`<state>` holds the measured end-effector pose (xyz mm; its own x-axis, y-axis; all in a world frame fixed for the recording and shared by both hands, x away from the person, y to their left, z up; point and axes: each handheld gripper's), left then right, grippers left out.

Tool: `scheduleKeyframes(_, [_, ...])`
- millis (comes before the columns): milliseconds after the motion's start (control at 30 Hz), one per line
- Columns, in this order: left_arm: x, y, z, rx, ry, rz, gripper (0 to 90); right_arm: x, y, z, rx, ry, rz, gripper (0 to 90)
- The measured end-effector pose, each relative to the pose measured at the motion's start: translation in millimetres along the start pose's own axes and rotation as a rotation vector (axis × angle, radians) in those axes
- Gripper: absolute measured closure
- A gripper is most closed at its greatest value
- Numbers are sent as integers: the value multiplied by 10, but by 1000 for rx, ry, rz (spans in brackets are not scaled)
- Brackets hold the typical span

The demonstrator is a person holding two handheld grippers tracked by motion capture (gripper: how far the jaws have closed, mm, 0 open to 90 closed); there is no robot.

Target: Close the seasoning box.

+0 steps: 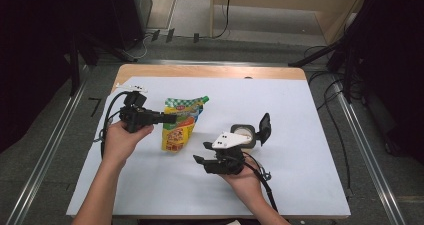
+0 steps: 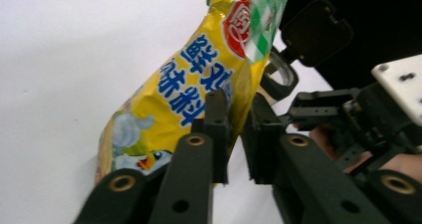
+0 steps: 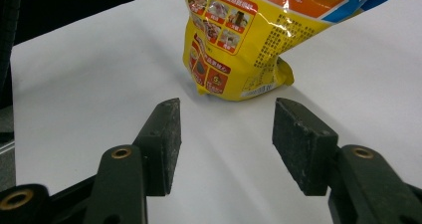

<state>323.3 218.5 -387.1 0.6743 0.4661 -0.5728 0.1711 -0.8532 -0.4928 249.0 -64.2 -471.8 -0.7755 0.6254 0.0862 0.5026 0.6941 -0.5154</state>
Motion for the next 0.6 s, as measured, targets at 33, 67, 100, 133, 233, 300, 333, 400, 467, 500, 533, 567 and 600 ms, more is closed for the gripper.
scheduleKeyframes(33, [-3,6,2,1,7,-3,846,0,0,0,0,0,1,460])
scheduleKeyframes(67, [-8,13,5,3,14,-9,869,1,-1,-1,0,0,1,460])
scheduleKeyframes(100, [-8,9,12,5,22,-14,885,1,-4,-1,-1,-1,3,460])
scheduleKeyframes(133, [-4,5,22,3,20,-8,895,0,-7,-2,-1,-2,4,460])
scheduleKeyframes(233, [-16,-32,72,12,33,-15,900,-9,-18,-5,-6,4,6,461])
scheduleKeyframes(300, [-19,-71,121,12,41,-19,900,-18,-24,-9,-9,5,8,462])
scheduleKeyframes(333, [-16,-94,147,11,37,-18,900,-23,-29,-12,-10,5,8,462])
scheduleKeyframes(400, [-2,-142,199,12,25,-14,900,-26,-36,-16,-13,6,10,462])
scheduleKeyframes(467, [12,-186,256,1,11,-12,898,-26,-40,-20,-13,6,12,463])
scheduleKeyframes(500, [21,-208,281,-2,6,-13,895,-26,-41,-21,-14,5,12,463])
scheduleKeyframes(533, [29,-222,301,-6,0,-10,890,-24,-42,-21,-14,6,13,463])
scheduleKeyframes(567, [35,-230,317,-13,-5,-4,885,-24,-41,-21,-14,5,12,463])
scheduleKeyframes(600, [38,-231,325,-15,-6,-2,881,-25,-40,-21,-15,3,13,463])
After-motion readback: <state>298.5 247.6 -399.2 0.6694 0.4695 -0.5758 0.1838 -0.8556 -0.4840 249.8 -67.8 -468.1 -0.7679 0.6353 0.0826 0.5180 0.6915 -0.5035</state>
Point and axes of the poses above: each handheld gripper's, and its own axes: y roughly forward along the jaws, z roughly out of its underside, x roughly to its left, and after that the axes turned 8 degrees about z, right-handed
